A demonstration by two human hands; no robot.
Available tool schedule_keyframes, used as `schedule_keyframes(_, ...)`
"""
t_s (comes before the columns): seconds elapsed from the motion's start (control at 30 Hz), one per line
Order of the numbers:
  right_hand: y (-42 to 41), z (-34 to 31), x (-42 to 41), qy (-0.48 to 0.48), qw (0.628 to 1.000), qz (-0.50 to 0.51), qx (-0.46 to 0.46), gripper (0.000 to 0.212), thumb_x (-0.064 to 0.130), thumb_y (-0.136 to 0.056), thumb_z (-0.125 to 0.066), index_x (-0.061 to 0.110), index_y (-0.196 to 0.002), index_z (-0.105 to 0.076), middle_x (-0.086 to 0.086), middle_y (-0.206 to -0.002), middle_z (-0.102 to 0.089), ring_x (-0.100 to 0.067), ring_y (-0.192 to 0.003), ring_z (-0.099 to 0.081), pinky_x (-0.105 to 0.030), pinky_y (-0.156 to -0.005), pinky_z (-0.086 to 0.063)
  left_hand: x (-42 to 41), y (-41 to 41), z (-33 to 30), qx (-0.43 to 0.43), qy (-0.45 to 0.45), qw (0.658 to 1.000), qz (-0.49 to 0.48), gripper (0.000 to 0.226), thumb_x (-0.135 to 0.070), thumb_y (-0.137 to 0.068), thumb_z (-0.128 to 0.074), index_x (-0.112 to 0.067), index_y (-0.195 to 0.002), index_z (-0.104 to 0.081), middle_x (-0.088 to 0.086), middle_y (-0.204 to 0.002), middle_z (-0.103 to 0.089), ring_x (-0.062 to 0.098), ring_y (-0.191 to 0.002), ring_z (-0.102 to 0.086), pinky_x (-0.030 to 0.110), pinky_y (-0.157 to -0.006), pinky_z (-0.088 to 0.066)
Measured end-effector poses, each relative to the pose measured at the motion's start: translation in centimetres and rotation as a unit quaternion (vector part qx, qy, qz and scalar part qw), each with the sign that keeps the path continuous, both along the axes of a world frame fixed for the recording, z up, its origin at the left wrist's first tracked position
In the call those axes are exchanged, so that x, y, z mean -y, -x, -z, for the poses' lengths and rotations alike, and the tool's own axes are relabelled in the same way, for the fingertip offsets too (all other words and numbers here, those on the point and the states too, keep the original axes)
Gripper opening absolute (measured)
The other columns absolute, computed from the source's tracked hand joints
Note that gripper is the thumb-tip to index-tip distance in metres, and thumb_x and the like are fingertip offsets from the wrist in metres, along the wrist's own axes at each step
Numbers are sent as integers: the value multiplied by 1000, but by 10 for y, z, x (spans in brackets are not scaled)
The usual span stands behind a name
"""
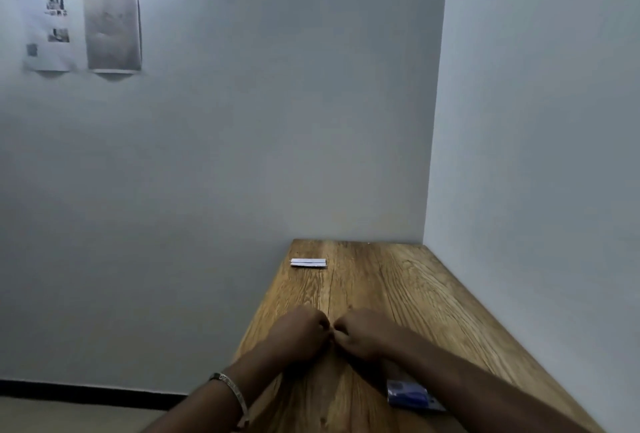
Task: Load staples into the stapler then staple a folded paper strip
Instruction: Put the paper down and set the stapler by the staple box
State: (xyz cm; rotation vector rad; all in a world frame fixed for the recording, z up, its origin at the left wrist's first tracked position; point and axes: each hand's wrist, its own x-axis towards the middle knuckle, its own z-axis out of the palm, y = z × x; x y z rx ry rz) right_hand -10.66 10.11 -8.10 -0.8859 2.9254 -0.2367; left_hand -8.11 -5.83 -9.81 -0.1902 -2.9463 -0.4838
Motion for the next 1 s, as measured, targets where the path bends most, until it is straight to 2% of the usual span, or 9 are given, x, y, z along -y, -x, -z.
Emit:
schedule_keyframes(0.07,-17,0,-6,8,1000,-11,-9,35,37,-97,-43,15,-106,-69,-6,-98,-70,-18,-85,-64,-38,-80,-54,-6,-16,1,-3,-1,1000,8,30,-30,-96,-53,-23,-122,-67,-5,-115,-71,10,-97,-66,29,-83,-57)
schedule_keyframes(0.2,-48,3,-18,28,998,-36,-44,31,31,-95,-45,11,-99,-69,-10,-96,-70,-21,-79,-61,-35,-68,-47,-11,-43,6,-22,-8,999,25,30,-30,-95,-55,-25,-122,-67,-7,-115,-71,6,-92,-65,20,-75,-52)
schedule_keyframes(0.43,-79,1,-32,51,996,-45,-50,31,28,-96,-44,9,-100,-69,-13,-100,-70,-28,-89,-63,-40,-78,-50,-20,-71,12,-59,-21,997,41,28,-33,-96,-54,-28,-120,-68,-9,-111,-72,2,-89,-65,22,-78,-56)
schedule_keyframes(0.6,-84,0,-37,79,995,-34,-53,33,30,-97,-45,8,-94,-69,-13,-95,-70,-28,-84,-63,-40,-75,-48,-21,-71,14,-55,-26,997,39,28,-37,-96,-54,-30,-120,-66,-11,-112,-71,1,-92,-65,29,-83,-57)
schedule_keyframes(0.7,-84,-5,-47,135,989,-16,-65,32,32,-96,-47,14,-104,-73,-7,-100,-73,-22,-86,-64,-37,-76,-50,-23,-70,13,-60,-51,996,47,30,-39,-96,-55,-34,-124,-62,-13,-120,-67,-4,-90,-58,17,-75,-49)
schedule_keyframes(0.8,-79,-14,-65,188,977,19,-98,35,31,-96,-52,16,-121,-70,-2,-119,-72,-17,-105,-66,-32,-88,-52,-29,-69,12,-56,-87,993,60,35,-38,-95,-55,-36,-130,-57,-15,-131,-61,-7,-101,-51,12,-77,-38)
schedule_keyframes(0.9,-71,-23,-91,227,963,65,-131,32,26,-95,-57,15,-123,-69,-2,-125,-70,-13,-110,-65,-24,-88,-49,-37,-67,13,-49,-120,989,75,39,-34,-96,-57,-34,-134,-54,-14,-137,-58,-5,-117,-51,11,-86,-38)
schedule_keyframes(1.0,-64,-27,-121,214,957,123,-155,31,16,-94,-57,15,-123,-70,-3,-125,-69,-14,-110,-64,-25,-89,-48,-48,-67,15,-39,-158,984,79,41,-36,-96,-57,-30,-136,-51,-8,-133,-61,-1,-113,-56,13,-88,-44)
